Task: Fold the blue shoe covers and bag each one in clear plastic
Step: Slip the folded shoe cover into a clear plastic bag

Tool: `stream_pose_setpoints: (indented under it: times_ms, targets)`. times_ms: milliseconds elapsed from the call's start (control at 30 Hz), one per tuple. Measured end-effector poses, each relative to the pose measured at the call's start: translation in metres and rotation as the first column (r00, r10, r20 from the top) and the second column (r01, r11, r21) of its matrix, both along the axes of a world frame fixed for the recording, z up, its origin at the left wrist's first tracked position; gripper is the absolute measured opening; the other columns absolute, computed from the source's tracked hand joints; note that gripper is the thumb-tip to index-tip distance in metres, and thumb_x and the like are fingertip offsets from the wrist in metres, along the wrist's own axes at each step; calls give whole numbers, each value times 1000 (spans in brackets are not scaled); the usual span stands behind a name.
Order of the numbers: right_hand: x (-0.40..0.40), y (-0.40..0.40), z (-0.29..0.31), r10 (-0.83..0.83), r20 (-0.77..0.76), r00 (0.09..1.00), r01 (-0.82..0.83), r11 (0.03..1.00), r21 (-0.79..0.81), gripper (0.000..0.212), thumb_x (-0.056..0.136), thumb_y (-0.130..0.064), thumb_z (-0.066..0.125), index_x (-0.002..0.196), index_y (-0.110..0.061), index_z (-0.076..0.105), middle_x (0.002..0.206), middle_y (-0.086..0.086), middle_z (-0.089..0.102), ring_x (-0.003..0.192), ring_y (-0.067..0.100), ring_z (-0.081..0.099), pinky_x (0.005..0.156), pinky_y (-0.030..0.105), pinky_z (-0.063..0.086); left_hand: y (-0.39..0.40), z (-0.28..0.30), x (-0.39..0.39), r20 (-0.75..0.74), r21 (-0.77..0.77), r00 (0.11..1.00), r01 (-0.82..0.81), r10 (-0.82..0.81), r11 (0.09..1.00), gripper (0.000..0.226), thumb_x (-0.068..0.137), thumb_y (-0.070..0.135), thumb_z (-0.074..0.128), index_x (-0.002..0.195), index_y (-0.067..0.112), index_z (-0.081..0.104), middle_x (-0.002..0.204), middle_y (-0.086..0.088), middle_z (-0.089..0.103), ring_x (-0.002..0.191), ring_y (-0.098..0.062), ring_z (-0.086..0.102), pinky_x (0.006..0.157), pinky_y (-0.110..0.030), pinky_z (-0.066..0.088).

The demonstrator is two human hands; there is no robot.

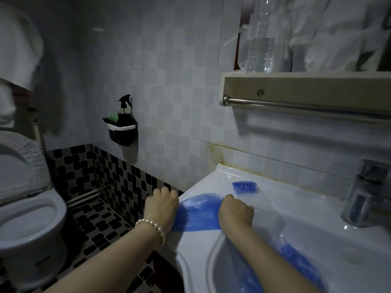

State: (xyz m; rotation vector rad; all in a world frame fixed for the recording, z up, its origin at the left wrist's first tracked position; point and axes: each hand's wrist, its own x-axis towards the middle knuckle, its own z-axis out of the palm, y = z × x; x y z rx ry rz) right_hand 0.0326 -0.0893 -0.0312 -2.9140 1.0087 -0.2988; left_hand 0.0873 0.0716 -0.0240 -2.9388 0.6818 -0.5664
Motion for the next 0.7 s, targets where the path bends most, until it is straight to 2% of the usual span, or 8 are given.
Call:
stream_pose_setpoints:
  times_ms: [67,133,200,267,367,467,633,700]
  targets:
    - [-1,1,-1,19,-3,1000,-19,999,-27,31,99,-19,38,130,-16,43,125,4,60,115,22,57,97,31,37,-7,7,10,-4,-63,999,44,-44,997,21,97,19,39,111,15,54,117,-6,55,107,-26,51,86,-34,40]
    - [-1,1,-3,31,4,1000,-31,999,-38,31,99,-21,40,129,-16,44,124,4,61,113,22,58,97,31,38,-18,13,20,-241,-309,956,87,-167,947,32,97,42,42,104,14,58,110,-6,62,103,-28,56,84,-36,43]
    - [-2,0,-4,47,19,999,-46,998,-42,30,99,-23,42,127,-16,45,122,4,61,112,22,58,95,31,39,-32,19,22,-535,-503,767,47,-354,863,59,87,58,54,122,10,53,119,-7,60,112,-26,55,92,-32,43]
    - [-3,1,-4,65,41,997,-64,997,-40,28,99,-23,40,125,-16,47,120,4,63,111,22,59,94,31,39,-43,21,21,-632,-487,668,53,-394,872,78,79,54,67,136,5,42,131,-8,52,117,-22,51,99,-28,39]
    - [-4,-1,-6,75,49,996,-72,996,-49,29,99,-19,35,124,-16,48,120,4,63,111,22,59,93,32,39,-50,19,29,-615,-462,687,83,-386,883,46,82,42,69,104,2,64,95,-8,61,80,-16,51,73,-21,41]
    - [-6,0,-4,81,56,995,-79,996,-42,30,99,-19,35,126,-16,48,120,4,63,111,22,59,94,31,39,-52,19,37,-621,-471,705,11,-341,882,36,89,33,63,63,9,56,64,-3,49,55,-10,38,50,-18,31]
    - [-4,-6,4,39,71,997,-49,988,148,33,101,-26,33,126,-16,51,126,7,59,117,26,55,99,35,39,-50,27,35,-625,-523,686,-13,-373,852,31,93,31,56,74,7,60,69,-5,51,63,-15,43,59,-23,35]
    - [1,-15,7,-11,335,942,-131,908,399,34,102,-29,31,112,-11,58,112,12,62,106,32,57,93,36,42,-48,41,34,-497,-664,737,16,-458,747,34,93,24,58,63,8,54,59,0,45,58,-10,38,51,-20,32]
